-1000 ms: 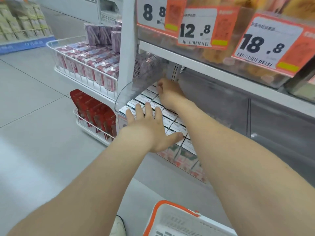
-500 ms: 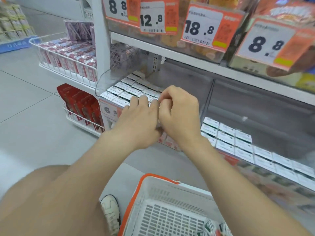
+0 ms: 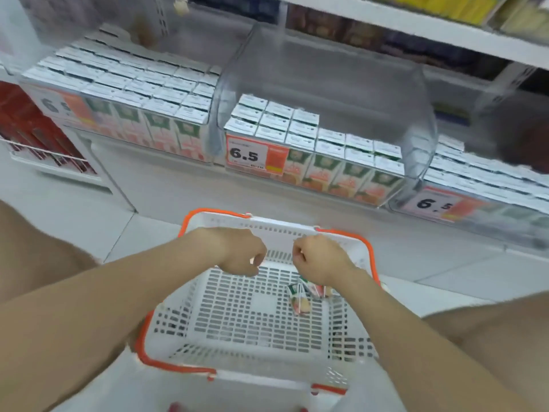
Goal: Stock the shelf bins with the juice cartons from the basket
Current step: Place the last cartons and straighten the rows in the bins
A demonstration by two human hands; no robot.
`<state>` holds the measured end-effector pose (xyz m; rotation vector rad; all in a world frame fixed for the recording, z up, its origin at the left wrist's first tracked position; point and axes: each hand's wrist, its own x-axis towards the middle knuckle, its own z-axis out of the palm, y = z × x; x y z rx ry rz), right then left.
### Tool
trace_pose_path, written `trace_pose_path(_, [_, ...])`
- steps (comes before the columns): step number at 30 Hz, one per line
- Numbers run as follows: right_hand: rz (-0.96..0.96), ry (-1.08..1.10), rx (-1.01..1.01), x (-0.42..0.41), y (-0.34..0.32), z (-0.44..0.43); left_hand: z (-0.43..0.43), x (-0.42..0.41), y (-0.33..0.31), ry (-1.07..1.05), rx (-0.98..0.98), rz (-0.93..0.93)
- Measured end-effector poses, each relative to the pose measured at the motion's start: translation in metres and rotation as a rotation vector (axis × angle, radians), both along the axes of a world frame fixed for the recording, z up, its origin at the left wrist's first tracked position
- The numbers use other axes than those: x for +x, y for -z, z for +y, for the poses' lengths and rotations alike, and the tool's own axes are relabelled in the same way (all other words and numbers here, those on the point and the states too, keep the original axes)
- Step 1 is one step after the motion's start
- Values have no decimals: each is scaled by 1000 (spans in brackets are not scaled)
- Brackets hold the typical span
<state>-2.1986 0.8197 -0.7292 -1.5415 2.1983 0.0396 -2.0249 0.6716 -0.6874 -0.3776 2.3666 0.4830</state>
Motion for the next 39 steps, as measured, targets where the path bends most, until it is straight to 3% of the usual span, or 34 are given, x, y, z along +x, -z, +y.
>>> trace_pose_path(4, [-13, 49, 285, -32, 54, 40, 29, -19, 61, 94, 31, -78])
trace_pose_path(10, [-33, 179, 369, -51, 103, 65, 60, -55, 124, 141, 16, -21])
trace_pose_path(16, [-32, 397, 286, -55, 143, 64, 96, -77, 183, 299, -51, 51])
trace_pose_path(19, [9, 388, 314, -51, 155, 66, 111, -81, 203, 384, -61, 54])
trace_pose_path(23, [171, 207, 367, -41, 162, 70, 119, -79, 219, 361, -61, 21])
trace_pose_path(28, [94, 371, 261, -42, 147, 67, 115, -70, 233, 342, -242, 167])
trace_pose_path(34, [53, 264, 240, -35, 146, 68, 92, -62, 247, 179, -231, 108])
trace_pose_path(37, [-120, 492, 130, -40, 145, 69, 87, -58, 252, 107, -165, 109])
trace_pose_path(39, [-354, 697, 45, -45, 144, 65, 87, -56, 248, 71, -148, 135])
